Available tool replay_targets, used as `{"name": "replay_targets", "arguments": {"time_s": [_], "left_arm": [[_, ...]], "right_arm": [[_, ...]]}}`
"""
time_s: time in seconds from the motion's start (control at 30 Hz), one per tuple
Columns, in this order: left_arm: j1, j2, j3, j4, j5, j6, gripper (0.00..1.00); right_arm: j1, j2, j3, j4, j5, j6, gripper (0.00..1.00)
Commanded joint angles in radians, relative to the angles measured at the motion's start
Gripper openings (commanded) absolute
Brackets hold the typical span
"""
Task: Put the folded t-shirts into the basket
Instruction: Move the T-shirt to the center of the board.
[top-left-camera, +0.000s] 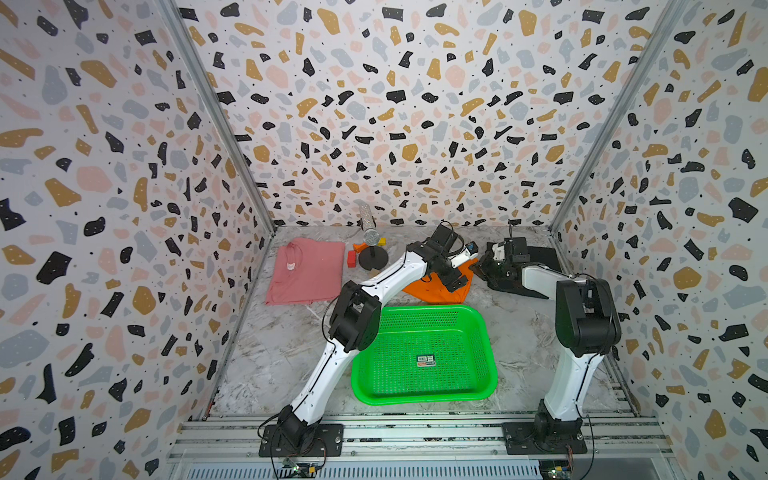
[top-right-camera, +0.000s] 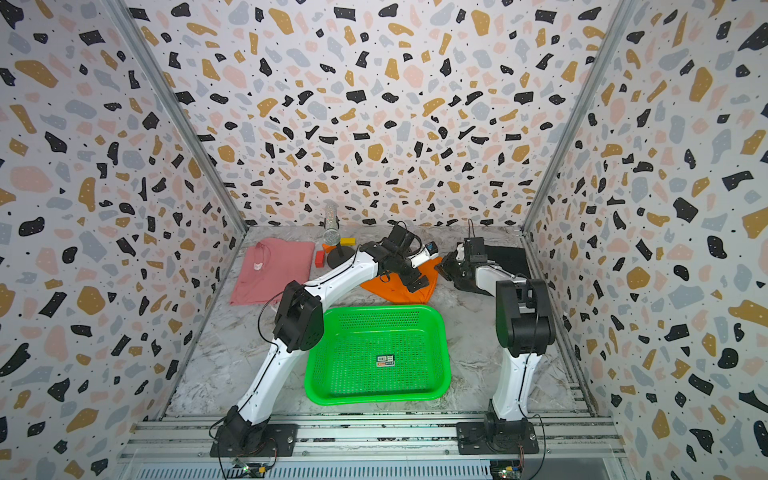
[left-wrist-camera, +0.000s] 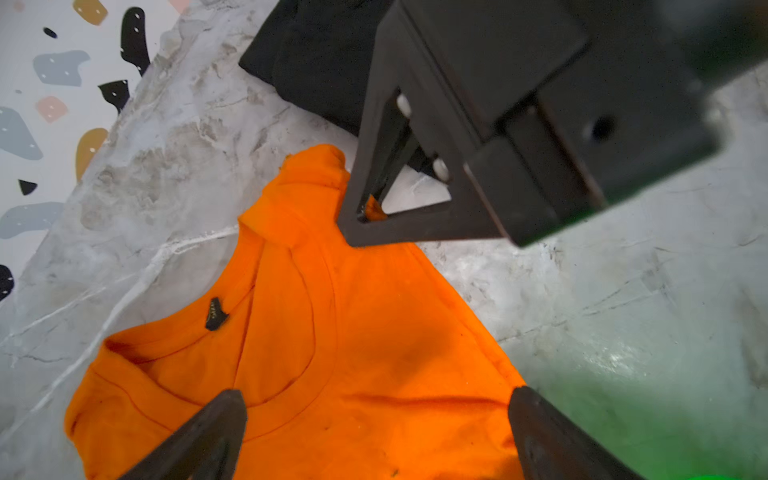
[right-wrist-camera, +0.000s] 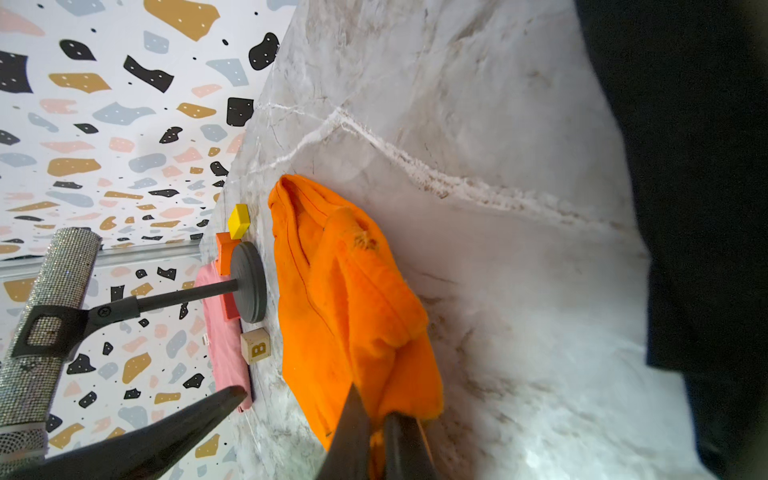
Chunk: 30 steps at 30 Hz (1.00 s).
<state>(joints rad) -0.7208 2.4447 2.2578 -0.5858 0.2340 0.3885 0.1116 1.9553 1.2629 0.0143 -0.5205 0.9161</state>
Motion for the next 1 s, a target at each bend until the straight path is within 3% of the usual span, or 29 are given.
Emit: {"name": "replay_targets", "arguments": {"time_s": [0.0,0.17,0.27,0.53,0.97], "left_arm": [[-0.014,-0.009,0.004,0.067,0.009,-0.009,0.99],[-0.033,-0.005,-0.016,0.133,-0.022,-0.033,0.94],[-0.042,0.007,-0.004,0.139,-0.007,-0.03,0.84],[-0.058,0.006,-0.033,0.183,-0.068,-0.043,0.76],[-0.094,-0.018,-0.117,0.271,-0.171,-0.013,0.83]], "right_arm": [[0.016,-0.055,0.012,-0.044,0.03,0.078,0.0],[0.028,-0.08,0.021,-0.067,0.039,0.099,0.0],[0.028,-0.092,0.021,-0.111,0.048,0.104,0.0],[0.026,-0.098,0.008,-0.106,0.015,0.137,0.0],[-0.061,-0.093,0.084,-0.256,-0.056,0.121,0.0]]}}
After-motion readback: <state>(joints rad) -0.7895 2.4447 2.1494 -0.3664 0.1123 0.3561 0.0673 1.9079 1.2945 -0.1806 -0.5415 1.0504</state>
